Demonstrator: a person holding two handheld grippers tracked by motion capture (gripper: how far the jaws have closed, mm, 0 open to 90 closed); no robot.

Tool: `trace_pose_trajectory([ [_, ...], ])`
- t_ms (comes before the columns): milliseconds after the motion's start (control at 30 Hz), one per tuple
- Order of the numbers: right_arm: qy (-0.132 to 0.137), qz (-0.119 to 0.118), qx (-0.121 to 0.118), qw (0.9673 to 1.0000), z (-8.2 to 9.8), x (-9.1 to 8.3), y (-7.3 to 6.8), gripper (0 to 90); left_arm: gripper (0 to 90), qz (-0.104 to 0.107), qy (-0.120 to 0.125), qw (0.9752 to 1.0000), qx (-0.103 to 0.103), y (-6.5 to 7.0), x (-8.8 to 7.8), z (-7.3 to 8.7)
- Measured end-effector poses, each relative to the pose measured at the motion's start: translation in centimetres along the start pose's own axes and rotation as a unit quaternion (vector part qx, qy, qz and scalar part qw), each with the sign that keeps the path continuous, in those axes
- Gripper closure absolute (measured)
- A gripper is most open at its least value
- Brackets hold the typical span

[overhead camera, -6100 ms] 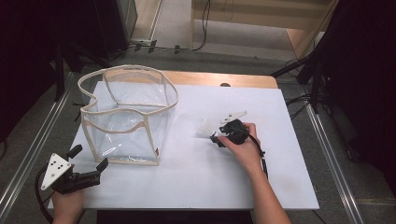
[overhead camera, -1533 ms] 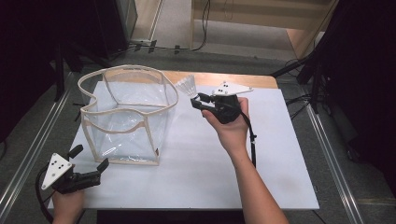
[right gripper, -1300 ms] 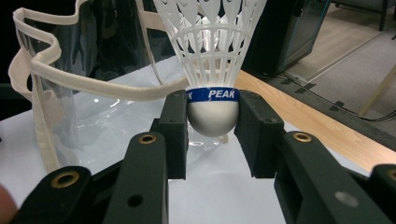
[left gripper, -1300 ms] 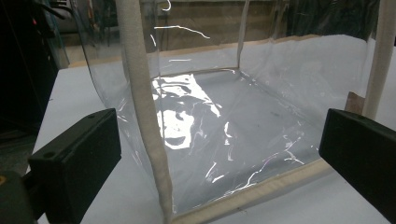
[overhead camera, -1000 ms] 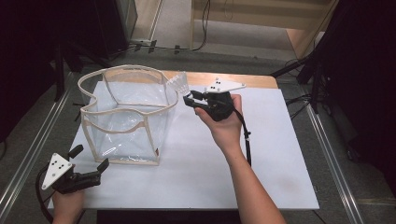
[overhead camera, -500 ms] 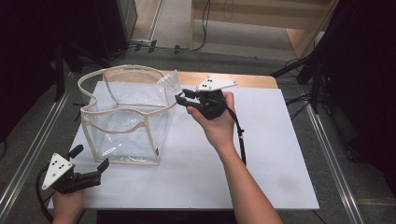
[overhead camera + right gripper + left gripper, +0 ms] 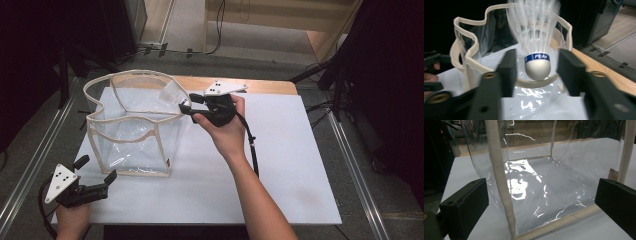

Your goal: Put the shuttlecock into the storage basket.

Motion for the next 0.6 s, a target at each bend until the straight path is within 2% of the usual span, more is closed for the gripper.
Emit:
trace_pose_trajectory([
  [33, 0.002, 0.001, 0.001, 1.0, 0.0, -0.1, 0.1, 31.3, 0.0, 0.0, -0.001, 1.0, 0.001, 0.0, 0.0, 0.0],
  [167, 0.016, 0.004, 0.007, 0.9998, 0.2, -0.8, 0.5, 17.3, 0.0, 0.0, -0.001, 1.0, 0.001, 0.0, 0.0, 0.0],
  [233, 0.013, 0.001, 0.006, 0.9999, 0.5, -1.2, 0.7, 9.0, 0.0, 0.0, -0.001, 1.0, 0.0, 0.0, 0.0, 0.0],
  [300, 0.013, 0.003, 0.002, 0.9999, 0.8, -1.6, 0.9, 7.5, 0.0, 0.0, -0.002, 1.0, 0.001, 0.0, 0.0, 0.0],
  [333, 0.011, 0.003, 0.001, 0.9999, 1.0, -1.8, 0.9, 1.0, 0.0, 0.0, -0.002, 1.0, 0.001, 0.0, 0.0, 0.0],
  [400, 0.009, 0.003, -0.001, 1.0, 1.5, -2.1, 1.1, 0.0, 0.0, 0.0, -0.002, 1.0, 0.001, 0.0, 0.0, 0.0],
  [467, 0.009, 0.025, -0.004, 0.9996, 2.0, -2.4, 1.5, 0.0, 0.0, 0.0, -0.003, 1.0, 0.001, 0.0, 0.0, 0.0],
  [600, 0.005, 0.034, 0.001, 0.9994, 3.5, -2.9, 2.1, 0.0, 0.0, 0.0, -0.002, 1.0, 0.001, 0.0, 0.0, 0.0],
])
Point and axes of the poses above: each handheld gripper's, and its own axes: x roughly forward along the jaws, z roughly out of its underside, y roughly to its right, the point moved 5 cm from there along x, roughly forward along the jaws, and after that the axes turned 5 degrees about x, right-handed, at the moved point
